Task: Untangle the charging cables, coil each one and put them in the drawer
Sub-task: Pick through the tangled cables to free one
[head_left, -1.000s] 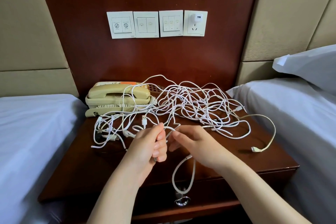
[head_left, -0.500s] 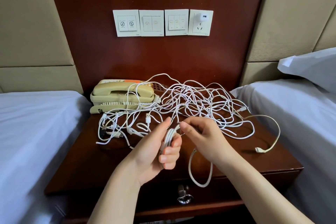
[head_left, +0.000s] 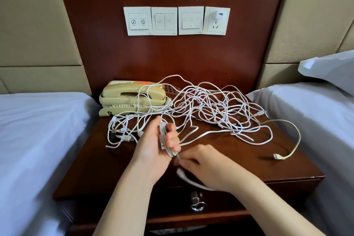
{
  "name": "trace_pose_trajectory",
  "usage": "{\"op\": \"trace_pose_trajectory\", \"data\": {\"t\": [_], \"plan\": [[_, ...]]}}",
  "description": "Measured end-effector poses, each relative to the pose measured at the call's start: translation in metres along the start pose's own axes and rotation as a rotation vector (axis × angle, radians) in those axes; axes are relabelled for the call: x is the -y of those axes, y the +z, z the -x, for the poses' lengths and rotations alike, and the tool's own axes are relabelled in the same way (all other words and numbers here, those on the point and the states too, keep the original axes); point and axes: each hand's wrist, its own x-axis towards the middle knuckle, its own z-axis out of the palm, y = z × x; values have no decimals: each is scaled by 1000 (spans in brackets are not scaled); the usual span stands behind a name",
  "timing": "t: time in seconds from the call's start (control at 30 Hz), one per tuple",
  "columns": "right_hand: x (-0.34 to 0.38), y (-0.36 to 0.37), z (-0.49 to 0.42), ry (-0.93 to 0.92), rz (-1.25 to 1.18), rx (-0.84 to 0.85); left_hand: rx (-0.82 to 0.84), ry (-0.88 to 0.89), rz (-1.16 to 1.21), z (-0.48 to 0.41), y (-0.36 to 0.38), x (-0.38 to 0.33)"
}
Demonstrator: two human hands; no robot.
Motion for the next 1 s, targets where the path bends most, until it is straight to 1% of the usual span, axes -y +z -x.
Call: {"op": "trace_pose_trajectory", "data": {"t": [0.13,0.27,0.37,0.43,0.5,0.57,0.67,0.77,0.87,1.0], "plan": [[13,4,5,12,132,-1,-107,43,-29,-3,-1,-2],[26,-2,9,-21,259,-36,-212,124,-187,-10,-3,4],[32,-5,11,-71,190,-102,-263,208,-316,-12,-2,3],[30,-7,10,-113,133,-168,-264,226,-393,-11,-1,2],[25,-10,9,-140,69,-232,-252,234,-543,-9,-2,7],[20,-15,8,-129,-15,-268,-218,218,-660,-8,-2,13],[13,-22,7,-93,-189,-282,-128,136,-682,-6,1,20],[2,-24,5,-70,-358,-256,-11,62,-779,-3,5,26],[-11,-25,1,-65,-363,-263,94,-21,-760,2,7,27],[-25,-28,-3,-41,-344,-333,252,-135,-662,9,8,25]]}}
